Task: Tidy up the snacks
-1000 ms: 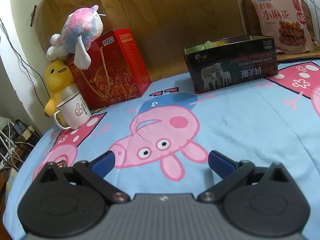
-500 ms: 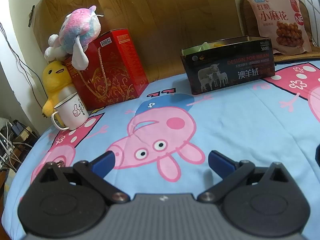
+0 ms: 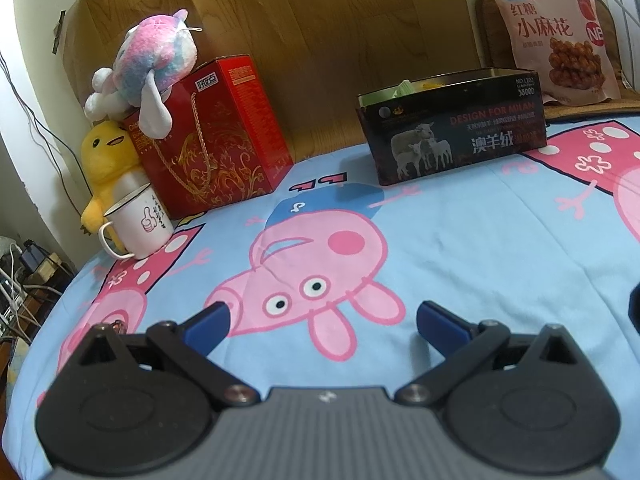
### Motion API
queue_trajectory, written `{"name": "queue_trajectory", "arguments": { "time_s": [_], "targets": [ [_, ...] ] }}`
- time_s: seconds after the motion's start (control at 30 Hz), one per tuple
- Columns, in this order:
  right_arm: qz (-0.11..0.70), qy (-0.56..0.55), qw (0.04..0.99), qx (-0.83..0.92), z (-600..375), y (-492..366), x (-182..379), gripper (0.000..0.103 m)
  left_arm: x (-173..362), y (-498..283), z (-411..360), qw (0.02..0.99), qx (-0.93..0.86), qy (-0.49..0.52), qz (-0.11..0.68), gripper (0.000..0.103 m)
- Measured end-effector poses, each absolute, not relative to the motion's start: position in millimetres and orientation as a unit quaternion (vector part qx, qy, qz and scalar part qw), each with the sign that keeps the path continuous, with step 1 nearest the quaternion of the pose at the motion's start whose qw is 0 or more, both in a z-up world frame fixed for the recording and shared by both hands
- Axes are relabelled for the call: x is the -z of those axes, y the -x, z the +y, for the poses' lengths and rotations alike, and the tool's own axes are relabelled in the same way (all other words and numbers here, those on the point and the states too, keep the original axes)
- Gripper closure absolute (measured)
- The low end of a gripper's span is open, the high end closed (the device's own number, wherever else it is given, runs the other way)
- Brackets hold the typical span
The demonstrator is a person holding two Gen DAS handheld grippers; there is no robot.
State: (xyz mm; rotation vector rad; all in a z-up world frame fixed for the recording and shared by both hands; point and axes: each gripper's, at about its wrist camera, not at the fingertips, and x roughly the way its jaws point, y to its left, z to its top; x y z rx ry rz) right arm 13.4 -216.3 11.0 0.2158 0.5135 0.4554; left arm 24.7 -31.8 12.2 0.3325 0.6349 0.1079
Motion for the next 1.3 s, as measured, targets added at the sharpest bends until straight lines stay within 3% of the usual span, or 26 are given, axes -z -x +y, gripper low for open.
{"name": "queue_trajectory", "arguments": {
  "time_s": [1.3],
  "targets": [
    [0.241,-0.094,0.939,-0.226,-212.0,-7.4,-14.4,0.006,-16.1,-24.3,-31.4,0.933,-0.033,-0.132,0.333,0.000]
  ]
}}
